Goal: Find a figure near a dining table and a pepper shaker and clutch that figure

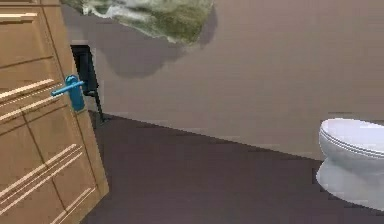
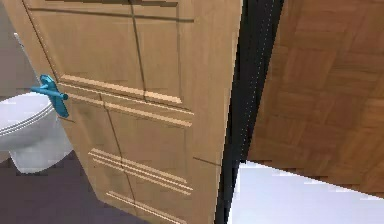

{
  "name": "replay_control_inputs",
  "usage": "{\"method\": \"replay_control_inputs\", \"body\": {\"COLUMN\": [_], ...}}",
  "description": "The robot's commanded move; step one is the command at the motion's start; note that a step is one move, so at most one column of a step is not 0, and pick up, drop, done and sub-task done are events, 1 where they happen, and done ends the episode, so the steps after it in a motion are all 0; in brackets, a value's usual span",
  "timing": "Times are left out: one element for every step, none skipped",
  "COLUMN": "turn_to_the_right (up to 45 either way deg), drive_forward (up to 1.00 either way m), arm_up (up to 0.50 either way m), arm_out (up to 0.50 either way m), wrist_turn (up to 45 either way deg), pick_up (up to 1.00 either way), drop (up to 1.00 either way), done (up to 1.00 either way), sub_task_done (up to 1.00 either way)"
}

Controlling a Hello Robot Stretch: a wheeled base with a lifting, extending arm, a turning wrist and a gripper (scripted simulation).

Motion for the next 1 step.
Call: {"method": "replay_control_inputs", "body": {"turn_to_the_right": [-3.0], "drive_forward": [0.0], "arm_up": [0.0], "arm_out": [0.0], "wrist_turn": [0.0], "pick_up": [0.0], "drop": [0.0], "done": [0.0], "sub_task_done": [0.0]}}
